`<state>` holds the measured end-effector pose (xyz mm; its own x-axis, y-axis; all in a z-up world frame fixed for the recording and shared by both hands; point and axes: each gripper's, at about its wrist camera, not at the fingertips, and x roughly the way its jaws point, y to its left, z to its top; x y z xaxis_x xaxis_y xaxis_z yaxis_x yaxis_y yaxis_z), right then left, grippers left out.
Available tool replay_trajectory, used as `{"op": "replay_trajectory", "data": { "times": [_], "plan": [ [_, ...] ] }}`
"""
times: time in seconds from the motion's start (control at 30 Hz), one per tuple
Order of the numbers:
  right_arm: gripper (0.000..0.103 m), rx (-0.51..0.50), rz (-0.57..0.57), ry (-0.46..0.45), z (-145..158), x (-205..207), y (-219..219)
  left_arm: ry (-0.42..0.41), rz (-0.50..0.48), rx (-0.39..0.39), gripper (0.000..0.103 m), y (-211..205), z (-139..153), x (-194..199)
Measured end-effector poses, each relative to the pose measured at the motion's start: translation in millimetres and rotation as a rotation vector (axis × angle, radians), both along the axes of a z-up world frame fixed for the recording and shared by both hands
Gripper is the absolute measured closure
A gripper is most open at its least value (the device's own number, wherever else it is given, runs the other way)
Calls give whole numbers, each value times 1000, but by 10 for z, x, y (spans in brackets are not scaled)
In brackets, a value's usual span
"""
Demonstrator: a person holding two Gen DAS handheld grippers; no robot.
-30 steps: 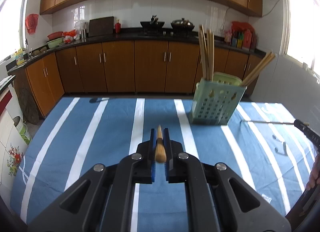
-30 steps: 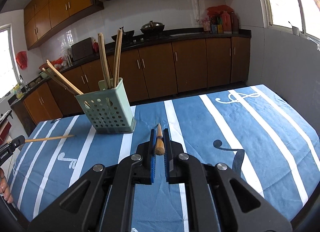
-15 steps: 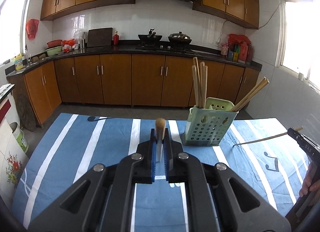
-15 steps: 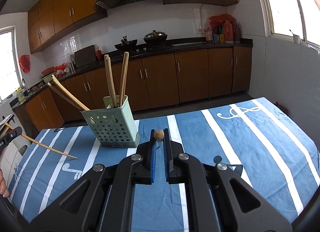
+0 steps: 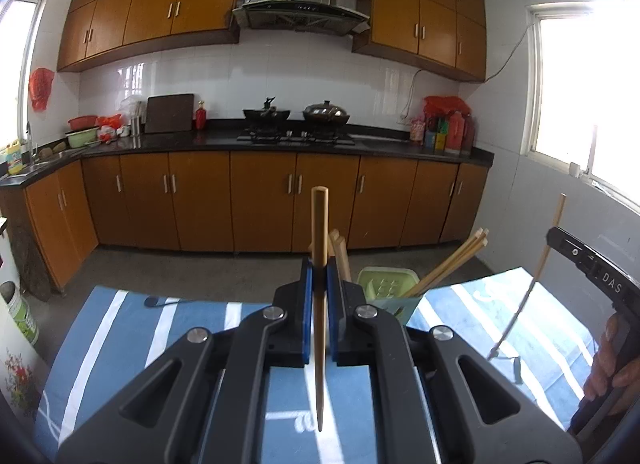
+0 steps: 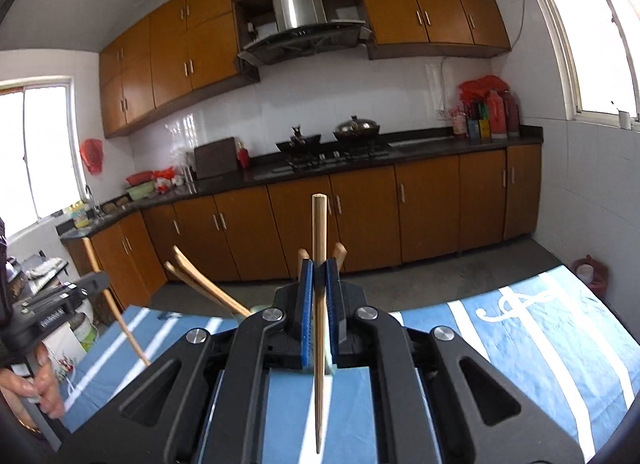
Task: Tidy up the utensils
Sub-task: 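Raise both chopsticks upright and carry them over the green holder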
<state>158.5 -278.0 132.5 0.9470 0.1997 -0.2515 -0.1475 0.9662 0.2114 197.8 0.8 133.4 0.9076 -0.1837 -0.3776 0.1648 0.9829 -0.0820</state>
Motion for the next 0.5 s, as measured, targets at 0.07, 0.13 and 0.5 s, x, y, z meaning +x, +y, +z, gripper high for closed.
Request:
{"op": "replay_trajectory", "data": {
  "times": [0.07, 0.13, 0.5],
  "plan": [
    [96, 14, 1, -34, 111, 62, 50, -25, -10, -13, 95, -108, 139, 86],
    [96, 33, -4, -72, 248, 162, 105, -53, -15, -31, 95, -206, 279, 167],
    [96, 40, -120, -229, 331, 804, 315, -237, 55, -114, 95, -565, 709, 883]
  ]
}}
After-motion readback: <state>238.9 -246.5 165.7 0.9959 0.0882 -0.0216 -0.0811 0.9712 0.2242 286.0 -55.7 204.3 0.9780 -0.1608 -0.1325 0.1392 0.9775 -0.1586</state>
